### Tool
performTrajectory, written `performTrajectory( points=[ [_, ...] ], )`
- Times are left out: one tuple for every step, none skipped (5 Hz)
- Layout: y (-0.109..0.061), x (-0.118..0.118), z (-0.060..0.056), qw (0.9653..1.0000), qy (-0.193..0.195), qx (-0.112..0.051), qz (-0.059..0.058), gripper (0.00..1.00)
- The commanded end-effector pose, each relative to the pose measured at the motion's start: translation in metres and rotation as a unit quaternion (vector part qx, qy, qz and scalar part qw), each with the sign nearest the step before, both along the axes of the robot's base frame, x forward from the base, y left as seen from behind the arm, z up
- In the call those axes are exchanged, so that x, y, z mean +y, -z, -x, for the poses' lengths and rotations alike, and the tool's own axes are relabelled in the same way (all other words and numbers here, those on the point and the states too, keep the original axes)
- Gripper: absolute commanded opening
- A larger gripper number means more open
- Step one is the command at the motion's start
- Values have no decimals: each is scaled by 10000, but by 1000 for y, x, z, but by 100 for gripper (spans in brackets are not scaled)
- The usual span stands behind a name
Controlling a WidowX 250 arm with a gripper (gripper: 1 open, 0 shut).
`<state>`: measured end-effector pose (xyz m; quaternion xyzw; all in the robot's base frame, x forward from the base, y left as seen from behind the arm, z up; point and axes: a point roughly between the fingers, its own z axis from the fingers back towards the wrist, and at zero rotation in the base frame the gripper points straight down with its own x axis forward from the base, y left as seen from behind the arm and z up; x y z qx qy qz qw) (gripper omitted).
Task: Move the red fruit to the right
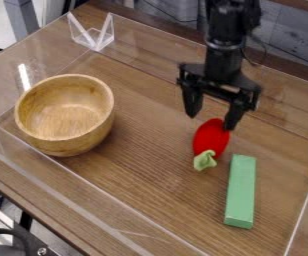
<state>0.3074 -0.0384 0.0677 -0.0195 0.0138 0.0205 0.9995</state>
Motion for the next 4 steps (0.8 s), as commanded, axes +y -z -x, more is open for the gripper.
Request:
performTrajectory(
  points=[
    [-46, 7, -15, 9978, -278, -591, 122, 100],
    [-85, 21, -14, 9935, -531, -957, 307, 100],
    [-88, 23, 1, 9921, -414, -1109, 411, 100],
    [-84, 20, 11, 9928, -202, -1099, 434, 100]
  ],
)
